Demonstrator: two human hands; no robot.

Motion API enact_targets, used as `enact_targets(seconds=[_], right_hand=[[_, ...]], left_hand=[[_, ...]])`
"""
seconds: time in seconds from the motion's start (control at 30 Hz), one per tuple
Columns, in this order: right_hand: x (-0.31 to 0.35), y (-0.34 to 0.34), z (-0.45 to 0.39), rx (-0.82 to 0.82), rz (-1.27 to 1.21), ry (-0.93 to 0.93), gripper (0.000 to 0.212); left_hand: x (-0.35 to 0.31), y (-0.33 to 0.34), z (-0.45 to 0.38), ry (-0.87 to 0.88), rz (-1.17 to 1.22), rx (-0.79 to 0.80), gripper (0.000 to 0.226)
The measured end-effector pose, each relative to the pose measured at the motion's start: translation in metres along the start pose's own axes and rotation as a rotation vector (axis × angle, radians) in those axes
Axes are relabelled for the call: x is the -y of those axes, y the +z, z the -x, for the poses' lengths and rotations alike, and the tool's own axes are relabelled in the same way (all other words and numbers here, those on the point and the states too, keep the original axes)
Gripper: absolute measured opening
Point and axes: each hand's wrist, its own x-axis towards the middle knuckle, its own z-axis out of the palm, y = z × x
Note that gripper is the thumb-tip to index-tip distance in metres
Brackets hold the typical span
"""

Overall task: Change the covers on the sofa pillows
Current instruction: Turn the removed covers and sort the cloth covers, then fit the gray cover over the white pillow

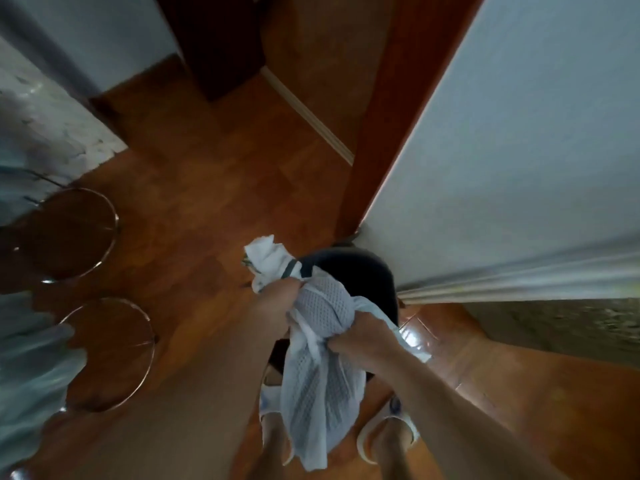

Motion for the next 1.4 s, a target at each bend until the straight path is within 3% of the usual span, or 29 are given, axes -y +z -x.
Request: enact_targets(seconds=[0.13,0.27,0.37,0.43,0.5,0.67,0.8,0.97,1.03,1.13,1.2,1.3,1.4], right_hand=[[-0.012,0.014,-0.057,-0.05,0.017,0.12,0.041],[-0.014,0.026,-0.097,-0.152,0.061,0.197,0.06],[-0.015,0.038,-0.103,-0.169,0.083,0.167,0.072],[-0.018,0.048,-0.094,-0.021,0.135,0.149,0.064],[-0.019,0.052,-0.075,0.078,0.175,0.198,0.057],[-0.026,0.032,-0.019,-0.066,-0.078,0.302,0.048],[-0.022,-0.015,0.055,-0.129,-0.223,0.291,0.031],[-0.011,-0.081,0.201,-0.292,-0.14,0.147,0.037],[-0.024,-0.094,0.266,-0.37,-0.152,0.091,0.036],[-0.071,-0.098,0.359,-0.529,-0.223,0.091,0.036],[-0.135,-0.086,0.433,-0.649,-0.276,0.128,0.036],[-0.212,-0.066,0.506,-0.737,-0.34,0.175,0.035],[-0.342,-0.023,0.617,-0.859,-0.408,0.32,0.03]], left_hand=[[0.002,0.012,-0.071,0.173,-0.428,-0.016,0.041],[0.011,0.008,-0.093,0.454,-0.992,-0.029,0.035],[0.03,-0.011,-0.1,0.449,-1.227,-0.023,0.076],[0.038,-0.024,-0.092,0.4,-1.219,0.112,0.064],[0.038,-0.032,-0.069,0.387,-1.272,0.228,0.034],[0.047,-0.047,-0.02,0.277,-1.181,0.202,0.018],[0.016,-0.026,0.048,0.324,-1.257,0.24,0.027],[-0.02,0.043,0.182,0.504,-1.239,0.182,0.03],[-0.016,0.078,0.249,0.597,-1.234,0.325,0.028],[0.017,0.128,0.352,0.694,-1.171,0.472,0.021],[0.066,0.172,0.419,0.771,-1.197,0.553,0.02],[0.124,0.217,0.472,0.81,-1.226,0.686,0.023],[0.226,0.287,0.552,0.861,-1.333,0.822,0.025]])
